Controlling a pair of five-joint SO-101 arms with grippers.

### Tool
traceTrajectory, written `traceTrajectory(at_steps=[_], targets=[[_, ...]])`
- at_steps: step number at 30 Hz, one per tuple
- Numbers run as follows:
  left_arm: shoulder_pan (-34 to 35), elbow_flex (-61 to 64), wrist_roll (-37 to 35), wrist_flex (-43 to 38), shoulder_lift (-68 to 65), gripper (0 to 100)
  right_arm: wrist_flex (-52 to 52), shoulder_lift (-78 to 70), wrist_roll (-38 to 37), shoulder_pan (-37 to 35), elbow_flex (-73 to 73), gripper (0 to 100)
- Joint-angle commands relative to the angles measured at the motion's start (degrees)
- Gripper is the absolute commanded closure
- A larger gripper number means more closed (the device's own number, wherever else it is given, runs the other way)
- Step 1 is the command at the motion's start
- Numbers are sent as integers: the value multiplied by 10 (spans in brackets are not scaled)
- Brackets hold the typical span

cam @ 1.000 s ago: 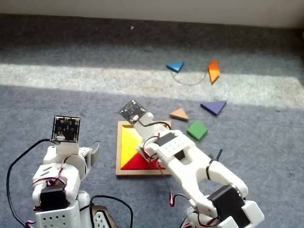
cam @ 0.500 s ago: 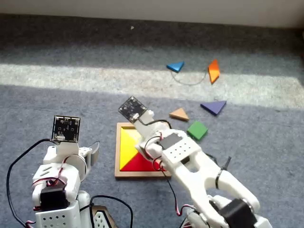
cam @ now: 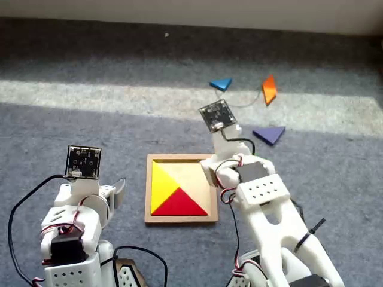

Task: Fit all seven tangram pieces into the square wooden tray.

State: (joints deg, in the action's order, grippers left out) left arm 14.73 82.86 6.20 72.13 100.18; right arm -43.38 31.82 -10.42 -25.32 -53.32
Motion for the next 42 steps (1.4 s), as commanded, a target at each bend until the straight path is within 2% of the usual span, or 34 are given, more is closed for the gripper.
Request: traceTrajectory(at_steps=[1,4,8,13,25,28,32,35,42], targets=[[7,5,-4,-10,6,708,-18,-57,7,44,64,796],[7,10,-4,-11,6,708,-20,-116,4,83,106,796],[7,11,-4,-11,7,708,-85,-211,-29,124,204,794],[7,11,-4,-11,7,708,-149,-321,-61,126,309,794],[6,12,-3,-11,7,708,-151,-415,-66,109,451,794],[6,12,-3,-11,7,708,-151,-430,-66,124,466,794],[6,12,-2,-11,7,708,-151,-442,-59,159,494,794],[6,11,-2,-11,7,708,-151,-444,-11,184,509,793],[6,11,-2,-11,7,708,-136,-443,40,229,516,793]])
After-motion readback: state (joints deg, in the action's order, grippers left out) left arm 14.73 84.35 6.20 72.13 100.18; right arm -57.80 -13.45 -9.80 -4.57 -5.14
